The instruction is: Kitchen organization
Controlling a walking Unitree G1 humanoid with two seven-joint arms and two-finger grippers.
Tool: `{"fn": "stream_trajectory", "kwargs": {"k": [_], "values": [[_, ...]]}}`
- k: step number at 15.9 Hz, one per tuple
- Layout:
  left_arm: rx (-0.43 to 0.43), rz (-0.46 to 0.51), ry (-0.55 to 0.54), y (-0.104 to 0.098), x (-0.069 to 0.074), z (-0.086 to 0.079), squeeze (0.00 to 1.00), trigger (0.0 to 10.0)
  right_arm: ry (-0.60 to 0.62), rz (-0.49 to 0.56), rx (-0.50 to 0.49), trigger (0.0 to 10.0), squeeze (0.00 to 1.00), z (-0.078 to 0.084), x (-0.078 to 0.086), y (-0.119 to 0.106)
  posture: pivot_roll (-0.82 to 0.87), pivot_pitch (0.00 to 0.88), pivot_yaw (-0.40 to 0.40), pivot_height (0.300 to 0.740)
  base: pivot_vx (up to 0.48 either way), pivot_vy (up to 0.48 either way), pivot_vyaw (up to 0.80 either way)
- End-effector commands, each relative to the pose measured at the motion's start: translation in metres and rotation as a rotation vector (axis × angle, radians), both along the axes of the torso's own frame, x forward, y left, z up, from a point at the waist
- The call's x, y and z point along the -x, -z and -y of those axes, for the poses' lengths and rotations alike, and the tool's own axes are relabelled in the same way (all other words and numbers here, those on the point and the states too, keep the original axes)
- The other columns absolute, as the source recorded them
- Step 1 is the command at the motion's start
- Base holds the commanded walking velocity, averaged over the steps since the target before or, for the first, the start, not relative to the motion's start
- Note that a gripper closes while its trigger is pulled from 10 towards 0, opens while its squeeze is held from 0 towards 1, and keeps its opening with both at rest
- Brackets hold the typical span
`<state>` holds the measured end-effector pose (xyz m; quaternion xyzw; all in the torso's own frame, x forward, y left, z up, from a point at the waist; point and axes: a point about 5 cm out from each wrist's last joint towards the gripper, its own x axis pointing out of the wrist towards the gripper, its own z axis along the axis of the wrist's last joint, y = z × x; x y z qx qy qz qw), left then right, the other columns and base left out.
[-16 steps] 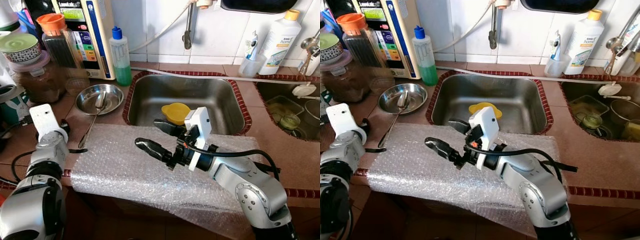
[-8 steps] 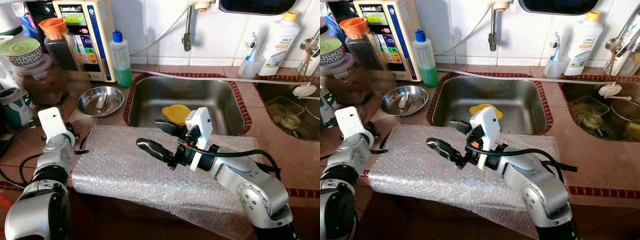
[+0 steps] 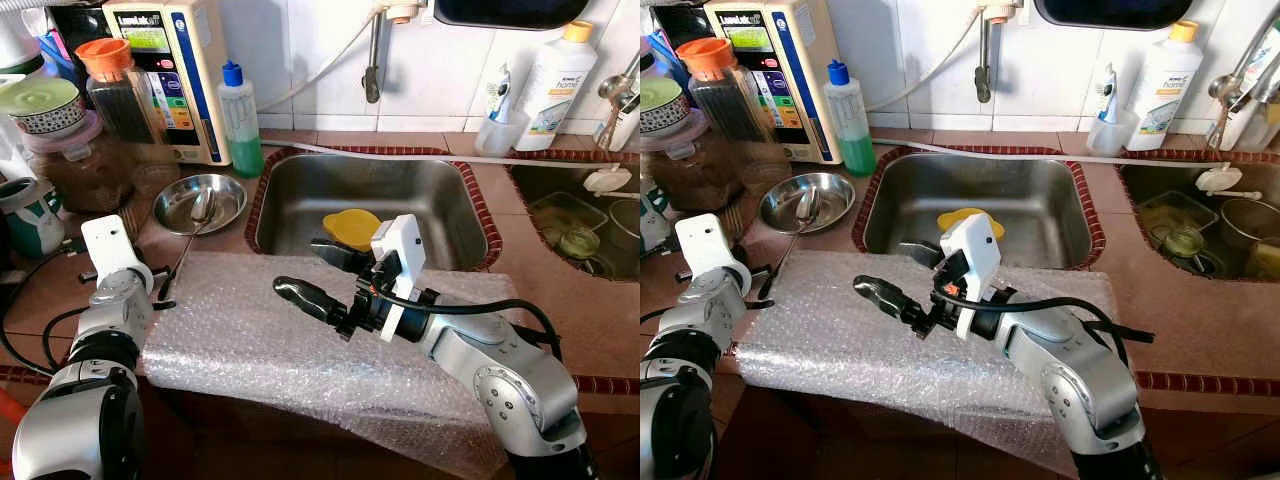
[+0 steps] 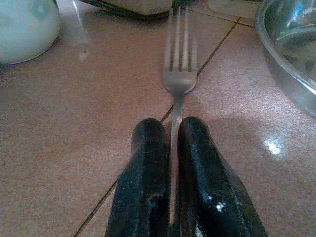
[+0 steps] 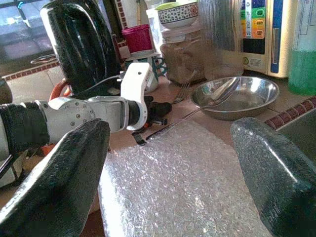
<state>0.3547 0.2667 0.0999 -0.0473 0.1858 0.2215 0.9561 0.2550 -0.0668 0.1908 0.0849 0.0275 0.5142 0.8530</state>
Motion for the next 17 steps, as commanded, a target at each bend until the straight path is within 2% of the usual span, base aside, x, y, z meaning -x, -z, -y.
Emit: {"fn": "stream_trajectory", "kwargs": {"k": [1, 7, 8, 9, 13, 16, 17], "values": [[0.045, -0.135, 0.015, 0.030, 0.014, 0.007, 0.00, 0.0, 0.004, 0.019, -0.004, 10.0, 0.00, 0.002, -0.001, -0.003, -0.03, 0.045, 0.061, 0.740, 0.000, 0.000, 0.00], [0.046, -0.135, 0.018, 0.031, 0.015, 0.008, 0.00, 0.0, 0.003, 0.019, -0.003, 10.0, 0.00, 0.002, -0.001, -0.003, -0.02, 0.044, 0.060, 0.740, 0.000, 0.000, 0.00], [-0.124, 0.027, -0.042, 0.021, 0.028, 0.001, 0.00, 0.0, 0.000, 0.014, -0.003, 10.0, 0.00, 0.000, -0.003, -0.001, 0.01, 0.042, 0.053, 0.740, 0.000, 0.000, 0.00], [-0.204, 0.116, -0.073, 0.011, 0.035, -0.001, 0.00, 0.0, 0.000, 0.012, -0.004, 10.0, 0.00, 0.000, -0.005, 0.001, 0.01, 0.041, 0.053, 0.740, 0.000, 0.000, 0.00], [-0.256, 0.186, -0.082, 0.000, 0.035, -0.001, 0.00, 0.0, 0.002, 0.013, -0.003, 10.0, 0.00, 0.000, -0.006, 0.000, 0.01, 0.041, 0.051, 0.740, 0.000, 0.000, 0.00], [-0.260, 0.199, -0.093, -0.004, 0.042, 0.002, 0.00, 0.0, 0.002, 0.016, -0.003, 10.0, 0.00, 0.000, -0.006, 0.001, 0.01, 0.040, 0.050, 0.740, 0.000, 0.000, 0.00], [-0.294, 0.231, -0.087, -0.011, 0.041, 0.002, 0.00, 0.0, 0.006, 0.018, -0.003, 10.0, 0.00, 0.000, -0.007, 0.001, 0.00, 0.039, 0.049, 0.740, 0.000, 0.000, 0.00]]}}
